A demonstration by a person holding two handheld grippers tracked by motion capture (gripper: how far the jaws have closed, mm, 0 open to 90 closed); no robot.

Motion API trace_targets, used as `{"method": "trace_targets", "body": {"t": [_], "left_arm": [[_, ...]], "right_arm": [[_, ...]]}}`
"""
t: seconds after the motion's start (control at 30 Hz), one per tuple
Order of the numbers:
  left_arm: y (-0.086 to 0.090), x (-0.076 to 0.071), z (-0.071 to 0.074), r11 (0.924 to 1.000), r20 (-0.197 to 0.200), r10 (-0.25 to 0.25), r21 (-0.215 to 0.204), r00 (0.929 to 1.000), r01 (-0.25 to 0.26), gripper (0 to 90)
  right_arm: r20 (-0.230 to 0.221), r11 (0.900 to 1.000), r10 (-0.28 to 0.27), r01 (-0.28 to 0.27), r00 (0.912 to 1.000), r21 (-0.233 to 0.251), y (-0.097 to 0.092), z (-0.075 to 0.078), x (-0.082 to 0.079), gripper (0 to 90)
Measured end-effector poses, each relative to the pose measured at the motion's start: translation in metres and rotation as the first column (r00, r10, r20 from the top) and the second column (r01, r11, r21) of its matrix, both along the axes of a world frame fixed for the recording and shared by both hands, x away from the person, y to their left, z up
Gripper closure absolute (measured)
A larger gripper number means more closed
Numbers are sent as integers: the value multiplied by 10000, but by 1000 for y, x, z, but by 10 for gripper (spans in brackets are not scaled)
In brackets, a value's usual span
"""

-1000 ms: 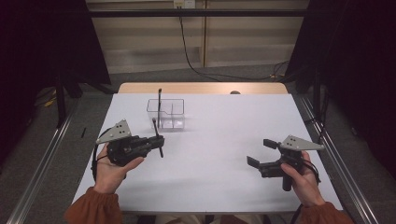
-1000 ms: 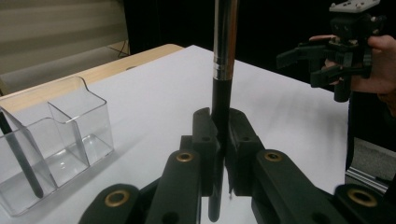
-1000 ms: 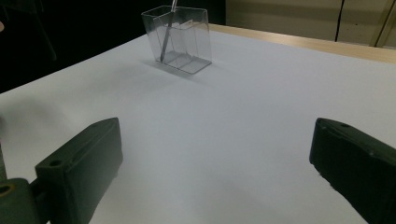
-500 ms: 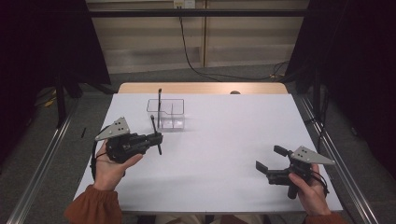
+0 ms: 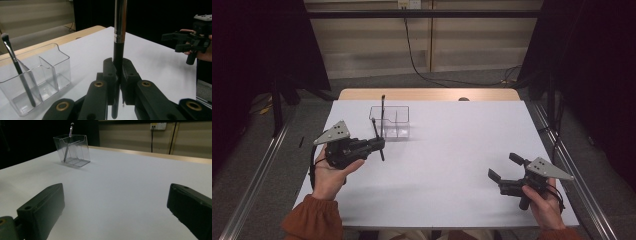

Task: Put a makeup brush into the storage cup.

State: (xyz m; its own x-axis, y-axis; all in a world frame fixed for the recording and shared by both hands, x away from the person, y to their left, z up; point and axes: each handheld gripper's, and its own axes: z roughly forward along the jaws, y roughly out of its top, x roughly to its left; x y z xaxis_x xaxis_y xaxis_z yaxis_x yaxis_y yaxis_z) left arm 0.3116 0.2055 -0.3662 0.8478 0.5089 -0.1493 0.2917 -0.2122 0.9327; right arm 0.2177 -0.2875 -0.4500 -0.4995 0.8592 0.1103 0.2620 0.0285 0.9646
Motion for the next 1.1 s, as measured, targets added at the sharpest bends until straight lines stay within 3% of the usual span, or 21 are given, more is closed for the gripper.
{"method": "trace_targets", "body": {"t": [0.33,0.57,0.7,1.1], "left_arm": [[9,17,12,9981,271,622,-12,9977,-622,840],[14,36,19,9949,305,1006,-23,9945,-1006,840],[13,46,20,9924,209,1224,-106,9923,-1222,840],[7,68,28,9853,572,1707,-63,9837,-1706,840]], "right_arm": [[202,9999,-79,81,9998,-125,-2,-1,-1,0],[196,9996,281,-282,9994,80,-4,0,-4,0],[223,9996,230,-233,9995,143,-6,0,-5,0],[149,9997,142,-145,9998,187,-8,-1,-6,0]]}}
